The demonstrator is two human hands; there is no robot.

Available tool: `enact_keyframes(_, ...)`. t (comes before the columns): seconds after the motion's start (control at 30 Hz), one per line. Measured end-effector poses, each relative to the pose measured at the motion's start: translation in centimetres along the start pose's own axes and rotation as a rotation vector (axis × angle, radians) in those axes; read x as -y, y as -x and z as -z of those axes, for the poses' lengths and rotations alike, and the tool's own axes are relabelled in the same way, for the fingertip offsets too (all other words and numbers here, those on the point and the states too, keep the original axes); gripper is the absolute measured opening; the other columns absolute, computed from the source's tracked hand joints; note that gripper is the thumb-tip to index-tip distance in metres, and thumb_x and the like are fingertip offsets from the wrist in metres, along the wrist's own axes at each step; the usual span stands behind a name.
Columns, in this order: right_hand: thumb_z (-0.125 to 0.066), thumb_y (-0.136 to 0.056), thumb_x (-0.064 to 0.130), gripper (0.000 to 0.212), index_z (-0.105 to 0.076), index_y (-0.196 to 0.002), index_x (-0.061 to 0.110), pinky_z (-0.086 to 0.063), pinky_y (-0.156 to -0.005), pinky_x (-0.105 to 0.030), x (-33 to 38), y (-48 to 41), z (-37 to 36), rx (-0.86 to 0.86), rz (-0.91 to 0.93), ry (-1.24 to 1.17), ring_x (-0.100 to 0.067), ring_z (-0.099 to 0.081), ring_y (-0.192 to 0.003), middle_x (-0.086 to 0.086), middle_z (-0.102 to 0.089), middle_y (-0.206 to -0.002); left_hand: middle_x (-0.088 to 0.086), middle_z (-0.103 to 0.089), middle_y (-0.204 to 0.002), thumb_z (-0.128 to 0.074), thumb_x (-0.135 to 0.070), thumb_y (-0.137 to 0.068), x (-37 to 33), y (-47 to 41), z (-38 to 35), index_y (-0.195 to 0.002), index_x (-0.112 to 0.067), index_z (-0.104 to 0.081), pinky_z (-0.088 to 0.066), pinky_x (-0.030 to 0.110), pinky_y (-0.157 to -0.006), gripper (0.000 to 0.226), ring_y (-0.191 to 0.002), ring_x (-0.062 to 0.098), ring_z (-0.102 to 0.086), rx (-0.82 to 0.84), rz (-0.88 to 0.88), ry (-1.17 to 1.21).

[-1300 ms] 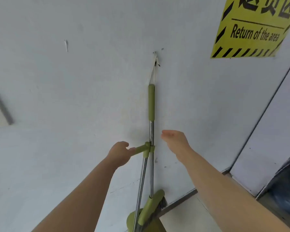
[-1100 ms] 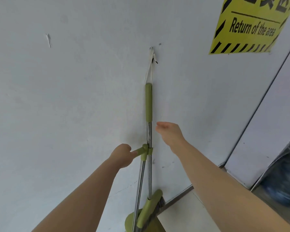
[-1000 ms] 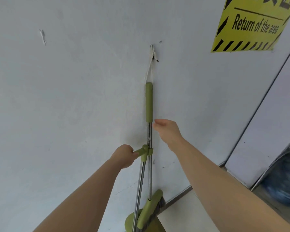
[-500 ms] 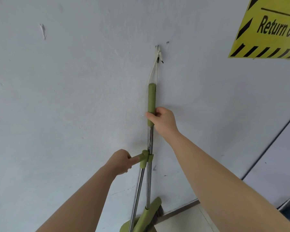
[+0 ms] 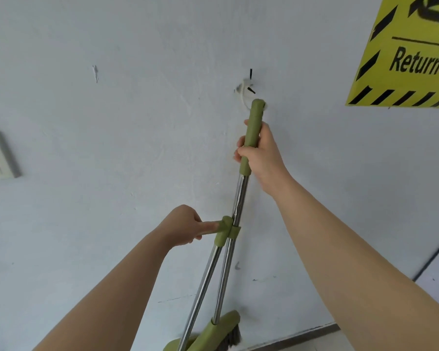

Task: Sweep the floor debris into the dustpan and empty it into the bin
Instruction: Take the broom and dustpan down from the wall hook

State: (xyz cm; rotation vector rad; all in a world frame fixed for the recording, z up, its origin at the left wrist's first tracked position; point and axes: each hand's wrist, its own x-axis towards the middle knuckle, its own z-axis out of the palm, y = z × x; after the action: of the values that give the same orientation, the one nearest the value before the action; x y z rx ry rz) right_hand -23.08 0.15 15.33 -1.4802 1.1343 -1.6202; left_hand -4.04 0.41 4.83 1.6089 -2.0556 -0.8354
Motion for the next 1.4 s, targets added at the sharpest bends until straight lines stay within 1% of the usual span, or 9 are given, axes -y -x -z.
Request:
enact_keyframes(0.17,-0.049,-0.079,-0.013,0.064,-0.049,-0.121,0.035,-0.054,-0.073,-0.032,2.7,0.0,1.2,0.061,0.044,-0.091,-0.015,-0.053,-0.07,-0.002,-0.054,-0.082,-0.014,-0.053,-0.034,-0.068,-0.058,-0.081,-1.6,0.9,1.4,-0.066,-0.007,-0.072,-0.031,0.009,-0.037,0.053,-0.031,-0.001,-0.044,0.005,-0.033,-0.038)
enact_keyframes(0.5,-0.051,-0.086,-0.007,0.028,-0.055,-0.106,0.013,-0.05,-0.063,-0.028,5.1,-0.2,0.6,0.104,0.009,-0.169,-0.015,-0.054,-0.059,-0.003,-0.055,-0.076,-0.007,-0.053,-0.037,-0.068,-0.058,-0.081,0.4,2.4,-0.3,-0.06,-0.013,-0.07,-0.034,0.012,-0.04,0.049,-0.032,0.002,-0.043,0.012,0.03,-0.029)
enact_keyframes(0.63,-0.065,-0.086,0.006,0.018,-0.057,-0.102,0.003,-0.057,-0.082,-0.034,3.2,0.4,-0.5,0.159,-0.191,-0.278,-0.02,-0.065,-0.071,-0.009,-0.063,-0.082,-0.007,-0.057,-0.041,-0.069,-0.054,-0.082,2.4,3.3,-0.7,-0.063,-0.007,-0.069,-0.039,0.015,-0.043,0.05,-0.039,0.006,-0.048,0.031,0.114,0.028)
enact_keyframes(0.73,-0.071,-0.085,0.025,0.021,-0.064,-0.095,0.008,-0.056,-0.09,-0.037,1.3,0.9,-1.0,0.255,-0.369,-0.152,-0.021,-0.069,-0.085,-0.01,-0.069,-0.091,-0.002,-0.066,-0.058,-0.068,-0.052,-0.083,4.1,4.0,-1.2,-0.072,-0.002,-0.07,-0.044,0.017,-0.047,0.051,-0.047,0.01,-0.054,0.044,0.189,0.052)
enact_keyframes(0.83,-0.065,-0.084,0.038,0.029,-0.066,-0.101,0.014,-0.051,-0.07,-0.025,-0.5,1.6,-1.7,0.36,-0.507,0.044,-0.017,-0.058,-0.074,-0.006,-0.066,-0.096,0.001,-0.07,-0.067,-0.065,-0.056,-0.083,6.0,5.0,-1.9,-0.073,-0.002,-0.068,-0.046,0.016,-0.047,0.055,-0.049,0.011,-0.056,0.068,0.268,0.047)
enact_keyframes(0.93,-0.049,-0.081,0.027,0.033,-0.069,-0.101,0.01,-0.039,-0.052,-0.025,-2.0,2.3,-2.6,0.517,-0.724,-0.099,-0.018,-0.051,-0.059,-0.008,-0.066,-0.084,-0.002,-0.068,-0.061,-0.063,-0.063,-0.081,8.1,6.5,-2.6,-0.068,-0.006,-0.064,-0.045,0.015,-0.045,0.059,-0.046,0.011,-0.054,0.087,0.354,0.032)
enact_keyframes(1.0,-0.044,-0.084,0.03,0.038,-0.07,-0.101,0.007,-0.047,-0.052,-0.025,-3.2,3.1,-3.9,0.578,-0.874,-0.197,-0.026,-0.062,-0.063,-0.014,-0.068,-0.088,-0.002,-0.069,-0.063,-0.061,-0.065,-0.081,9.7,7.7,-3.3,-0.068,-0.006,-0.06,-0.044,0.015,-0.045,0.06,-0.044,0.01,-0.052,0.096,0.408,0.054)
enact_keyframes(1.17,-0.049,-0.09,0.046,0.047,-0.065,-0.087,0.001,-0.059,-0.068,-0.047,-6.2,5.9,-9.6,0.607,-1.077,-0.191,-0.048,-0.068,-0.083,-0.024,-0.061,-0.101,-0.004,-0.062,-0.057,-0.053,-0.072,-0.081,13.6,10.8,-4.7,-0.069,-0.009,-0.056,-0.041,0.018,-0.045,0.063,-0.04,0.01,-0.046,0.106,0.52,0.097)
enact_keyframes(1.4,-0.047,-0.077,0.032,0.027,-0.059,-0.067,0.01,-0.048,-0.053,-0.027,-7.3,10.3,-17.3,0.671,-1.096,-0.036,-0.026,-0.056,-0.05,-0.014,-0.063,-0.073,-0.005,-0.059,-0.057,-0.053,-0.073,-0.08,19.6,16.9,-5.5,-0.084,-0.007,-0.072,-0.045,0.023,-0.052,0.069,-0.047,0.012,-0.049,-0.069,0.666,0.143)
